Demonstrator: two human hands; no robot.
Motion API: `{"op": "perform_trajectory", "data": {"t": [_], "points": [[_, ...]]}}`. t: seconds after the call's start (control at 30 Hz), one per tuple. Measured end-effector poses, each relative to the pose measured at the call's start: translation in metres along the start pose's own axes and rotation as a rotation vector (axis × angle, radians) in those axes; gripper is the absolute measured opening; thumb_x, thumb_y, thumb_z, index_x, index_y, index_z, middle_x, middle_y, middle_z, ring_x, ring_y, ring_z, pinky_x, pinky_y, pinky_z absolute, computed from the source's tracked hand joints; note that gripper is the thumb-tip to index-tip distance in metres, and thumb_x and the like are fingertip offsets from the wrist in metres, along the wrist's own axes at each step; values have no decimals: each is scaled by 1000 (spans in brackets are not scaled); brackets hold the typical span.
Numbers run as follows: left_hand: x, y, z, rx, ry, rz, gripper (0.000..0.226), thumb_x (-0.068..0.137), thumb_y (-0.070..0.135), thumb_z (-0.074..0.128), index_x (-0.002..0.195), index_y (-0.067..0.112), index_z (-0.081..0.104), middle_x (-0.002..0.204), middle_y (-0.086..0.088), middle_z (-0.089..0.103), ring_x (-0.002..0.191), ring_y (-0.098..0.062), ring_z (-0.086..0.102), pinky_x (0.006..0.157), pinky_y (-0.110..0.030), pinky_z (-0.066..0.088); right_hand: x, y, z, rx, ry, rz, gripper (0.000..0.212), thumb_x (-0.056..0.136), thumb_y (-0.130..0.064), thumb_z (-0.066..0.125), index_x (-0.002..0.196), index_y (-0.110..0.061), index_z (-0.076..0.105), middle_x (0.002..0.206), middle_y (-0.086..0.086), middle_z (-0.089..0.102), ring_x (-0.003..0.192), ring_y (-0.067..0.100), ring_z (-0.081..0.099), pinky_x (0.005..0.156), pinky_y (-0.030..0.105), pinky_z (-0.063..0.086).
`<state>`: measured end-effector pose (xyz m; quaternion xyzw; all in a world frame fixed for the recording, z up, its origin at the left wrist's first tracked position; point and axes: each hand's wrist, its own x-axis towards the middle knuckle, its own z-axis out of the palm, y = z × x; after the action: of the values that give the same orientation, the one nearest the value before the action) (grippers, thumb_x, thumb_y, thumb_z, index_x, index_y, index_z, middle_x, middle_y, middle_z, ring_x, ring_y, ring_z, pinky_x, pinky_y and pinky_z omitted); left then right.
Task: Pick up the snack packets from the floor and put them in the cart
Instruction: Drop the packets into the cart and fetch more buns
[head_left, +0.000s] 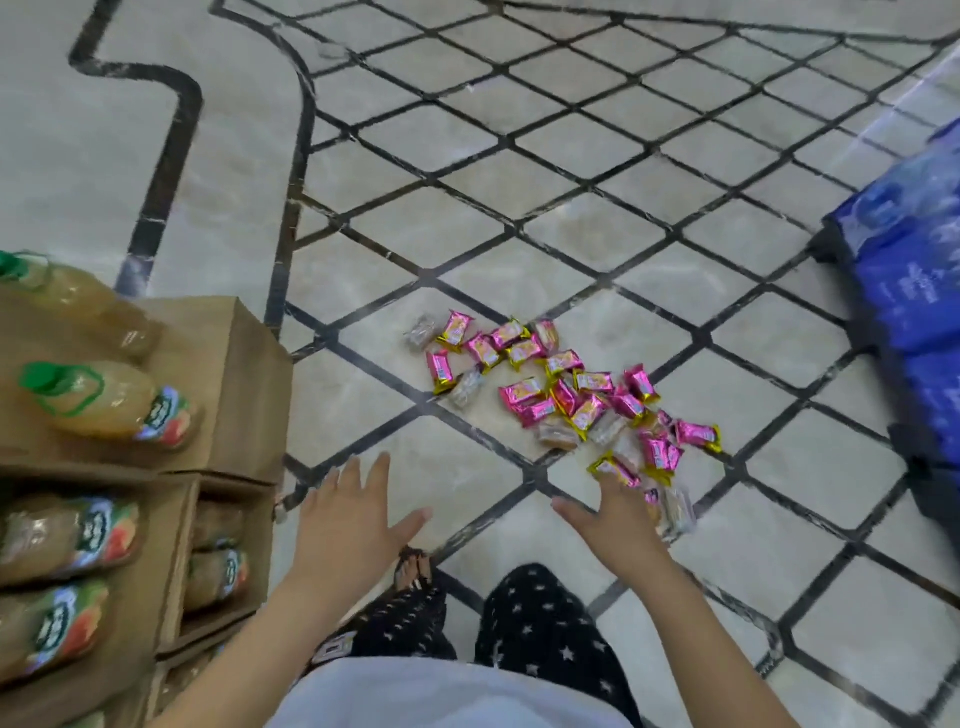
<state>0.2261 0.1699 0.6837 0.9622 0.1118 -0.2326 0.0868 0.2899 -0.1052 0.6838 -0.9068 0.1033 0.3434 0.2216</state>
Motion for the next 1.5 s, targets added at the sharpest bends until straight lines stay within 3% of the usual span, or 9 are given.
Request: {"op": "perform_trajectory", "data": {"t": [0.37, 0.57, 0.63, 0.7, 0.8, 0.97, 1.17, 1.33, 1.5], "points": [[190, 48, -26, -5, -264, -61, 102, 71, 84, 15, 151, 22, 24, 150, -5, 40, 136, -28, 41, 106, -44, 42, 195, 11, -59, 367, -185, 326, 83, 88, -62, 56, 149, -12, 28, 149, 13, 40, 134, 30, 42, 103, 40, 39], [310, 94, -30, -170, -396, -112, 90, 82, 78, 35, 153, 24, 22, 155, 0, 36, 135, -26, 43, 106, -42, 41, 335, 10, -81, 460, -234, 470, 77, 92, -54, 57, 148, -7, 33, 151, 12, 38, 134, 32, 42, 100, 38, 37], [354, 97, -21, -178, -419, -117, 82, 87, 69, 44, 152, 22, 25, 153, -3, 39, 136, -26, 41, 107, -39, 39, 382, 12, -78, 514, -252, 521, 66, 90, -54, 60, 133, -4, 49, 136, 17, 49, 123, 33, 49, 92, 39, 38], [398, 92, -5, -171, -430, -155, 80, 88, 67, 47, 149, 20, 29, 148, -7, 44, 132, -29, 45, 104, -40, 40, 428, 11, -66, 556, -267, 557, 47, 89, -50, 61, 89, -3, 55, 100, 18, 52, 97, 30, 52, 79, 35, 35], [468, 75, 41, -199, -452, -222, 80, 88, 64, 50, 149, 17, 29, 148, -10, 45, 131, -31, 46, 104, -40, 40, 509, 9, -32, 594, -274, 599, 43, 90, -48, 62, 101, -8, 52, 112, 18, 54, 103, 32, 53, 84, 41, 41], [584, 44, 164, -294, -494, -308, 75, 88, 61, 53, 145, 16, 32, 140, -12, 51, 116, -29, 54, 88, -35, 40, 643, 24, 76, 567, -243, 637, 80, 80, -53, 70, 122, 14, 56, 130, 34, 53, 118, 46, 54, 106, 55, 40], [690, -2, 317, -336, -519, -412, 88, 82, 70, 55, 143, 9, 35, 130, -18, 56, 109, -35, 57, 83, -39, 45, 735, 55, 209, 693, -124, 716, 53, 82, -46, 73, 104, 2, 63, 80, 9, 60, 73, 27, 59, 68, 38, 52], [764, -7, 402, -429, -468, -568, 92, 83, 64, 61, 146, 4, 30, 136, -19, 52, 125, -35, 50, 97, -40, 41, 781, 81, 269, 787, 133, 819, 54, 80, -38, 76, 114, 1, 59, 90, 11, 61, 67, 22, 52, 62, 36, 45], [795, -18, 461, -589, -355, -621, 89, 65, 67, 74, 116, -3, 56, 92, -13, 66, 81, -28, 64, 59, -32, 44, 805, 91, 296, 835, 270, 877, 45, 78, -36, 77, 102, -1, 62, 76, 6, 64, 45, 9, 49, 42, 26, 37]]}}
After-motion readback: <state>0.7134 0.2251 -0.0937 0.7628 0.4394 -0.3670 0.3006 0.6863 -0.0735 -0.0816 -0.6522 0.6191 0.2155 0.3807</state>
